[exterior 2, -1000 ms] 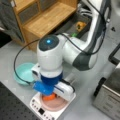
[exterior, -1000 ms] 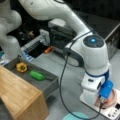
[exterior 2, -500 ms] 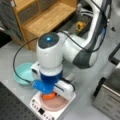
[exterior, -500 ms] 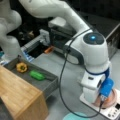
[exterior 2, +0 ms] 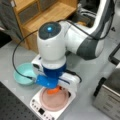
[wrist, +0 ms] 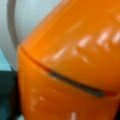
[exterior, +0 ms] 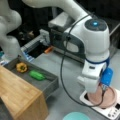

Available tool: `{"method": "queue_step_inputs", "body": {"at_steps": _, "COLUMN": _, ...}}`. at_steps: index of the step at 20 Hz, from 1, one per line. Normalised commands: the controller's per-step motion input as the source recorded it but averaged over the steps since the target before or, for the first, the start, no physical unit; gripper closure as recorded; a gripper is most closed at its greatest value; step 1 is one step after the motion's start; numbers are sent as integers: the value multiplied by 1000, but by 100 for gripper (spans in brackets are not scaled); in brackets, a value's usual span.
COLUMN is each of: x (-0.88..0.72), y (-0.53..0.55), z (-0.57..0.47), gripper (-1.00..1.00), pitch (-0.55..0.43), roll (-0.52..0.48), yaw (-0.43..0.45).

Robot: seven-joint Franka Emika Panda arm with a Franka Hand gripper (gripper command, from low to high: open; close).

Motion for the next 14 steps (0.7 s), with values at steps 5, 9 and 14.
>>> {"method": "queue_step_inputs", "body": {"at_steps": 5, "x": -186, "y": -42, "z": 81, "gripper": 100, "pitch": 84, "roll": 95, "yaw": 220}}
{"method": "queue_step_inputs", "body": {"at_steps": 9, "x": -243, "y": -89, "z": 77, "gripper": 100, "pitch": 17, "roll": -51, "yaw": 345}}
{"method": "queue_step_inputs", "body": {"at_steps": 14, "x": -432, "y": -138, "z": 110, "gripper": 100, "pitch": -22, "roll": -125, "yaw": 370}}
